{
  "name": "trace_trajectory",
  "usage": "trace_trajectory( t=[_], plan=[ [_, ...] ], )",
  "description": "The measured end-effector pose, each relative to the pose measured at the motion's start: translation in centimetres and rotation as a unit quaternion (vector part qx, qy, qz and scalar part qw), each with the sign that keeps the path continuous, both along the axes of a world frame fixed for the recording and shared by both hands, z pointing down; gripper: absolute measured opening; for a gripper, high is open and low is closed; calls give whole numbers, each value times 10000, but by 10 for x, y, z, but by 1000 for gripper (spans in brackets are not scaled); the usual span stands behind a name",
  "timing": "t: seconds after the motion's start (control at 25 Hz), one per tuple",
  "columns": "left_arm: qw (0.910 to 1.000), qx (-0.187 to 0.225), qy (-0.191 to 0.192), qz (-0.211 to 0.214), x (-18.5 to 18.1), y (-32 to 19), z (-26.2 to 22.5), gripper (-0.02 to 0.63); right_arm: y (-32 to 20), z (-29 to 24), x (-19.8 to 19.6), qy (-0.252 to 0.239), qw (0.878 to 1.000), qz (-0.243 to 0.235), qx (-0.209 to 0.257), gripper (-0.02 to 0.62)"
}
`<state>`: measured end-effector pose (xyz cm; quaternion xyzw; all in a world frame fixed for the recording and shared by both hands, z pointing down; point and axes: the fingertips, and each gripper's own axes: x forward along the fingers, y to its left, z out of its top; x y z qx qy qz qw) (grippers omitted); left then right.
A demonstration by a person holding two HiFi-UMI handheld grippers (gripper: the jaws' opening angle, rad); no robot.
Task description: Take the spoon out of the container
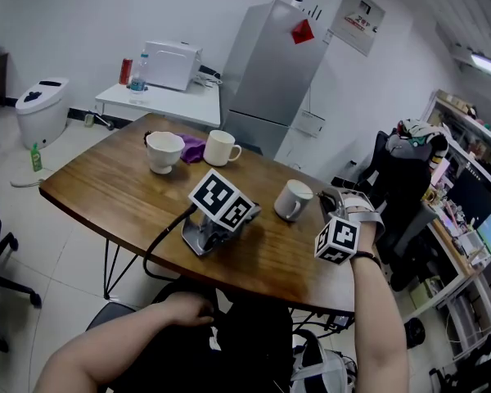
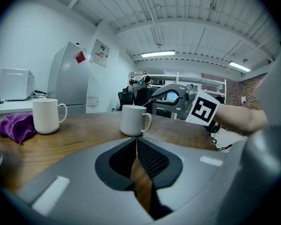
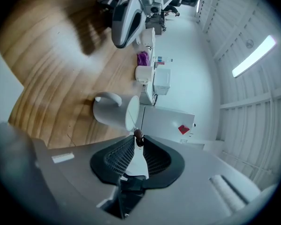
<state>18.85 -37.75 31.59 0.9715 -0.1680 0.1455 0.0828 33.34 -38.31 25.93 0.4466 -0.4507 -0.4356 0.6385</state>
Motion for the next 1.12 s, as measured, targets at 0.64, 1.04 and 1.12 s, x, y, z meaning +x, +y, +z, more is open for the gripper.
trace_trajectory(
  t=[0.64,1.04,1.12],
  plan=[
    [10000,9,-2,5,0,0,1,11,36,-47,40,-1835,9798,110,793,48],
    [10000,-1,5,2,0,1,0,11,58,-7,4,-3018,9458,-1109,-462,48],
    [10000,2,4,3,1,0,0,11,60,6,0,-3121,9392,-1186,-804,48]
  ],
)
